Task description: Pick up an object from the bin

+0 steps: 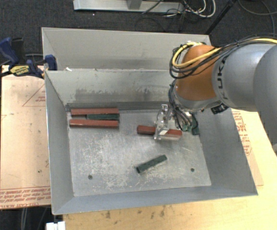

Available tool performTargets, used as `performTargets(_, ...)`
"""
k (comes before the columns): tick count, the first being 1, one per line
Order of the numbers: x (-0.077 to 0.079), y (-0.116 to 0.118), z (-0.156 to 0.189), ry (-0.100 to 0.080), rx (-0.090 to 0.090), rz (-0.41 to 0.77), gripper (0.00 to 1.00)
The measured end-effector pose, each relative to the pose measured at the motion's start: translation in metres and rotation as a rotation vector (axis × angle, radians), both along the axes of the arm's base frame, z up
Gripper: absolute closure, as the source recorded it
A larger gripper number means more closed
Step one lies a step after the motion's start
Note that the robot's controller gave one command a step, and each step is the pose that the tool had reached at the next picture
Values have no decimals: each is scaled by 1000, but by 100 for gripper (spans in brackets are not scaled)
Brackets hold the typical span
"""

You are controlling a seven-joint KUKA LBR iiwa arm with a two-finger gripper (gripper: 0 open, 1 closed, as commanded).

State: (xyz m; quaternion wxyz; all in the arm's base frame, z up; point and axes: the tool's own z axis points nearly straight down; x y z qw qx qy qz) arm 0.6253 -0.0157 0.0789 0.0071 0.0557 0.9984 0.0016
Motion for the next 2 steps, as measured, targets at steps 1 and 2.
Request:
performTargets(1, 0, 0, 0, 0, 0, 0, 100)
performTargets(2, -1, 0, 3, 2, 0, 0, 100)
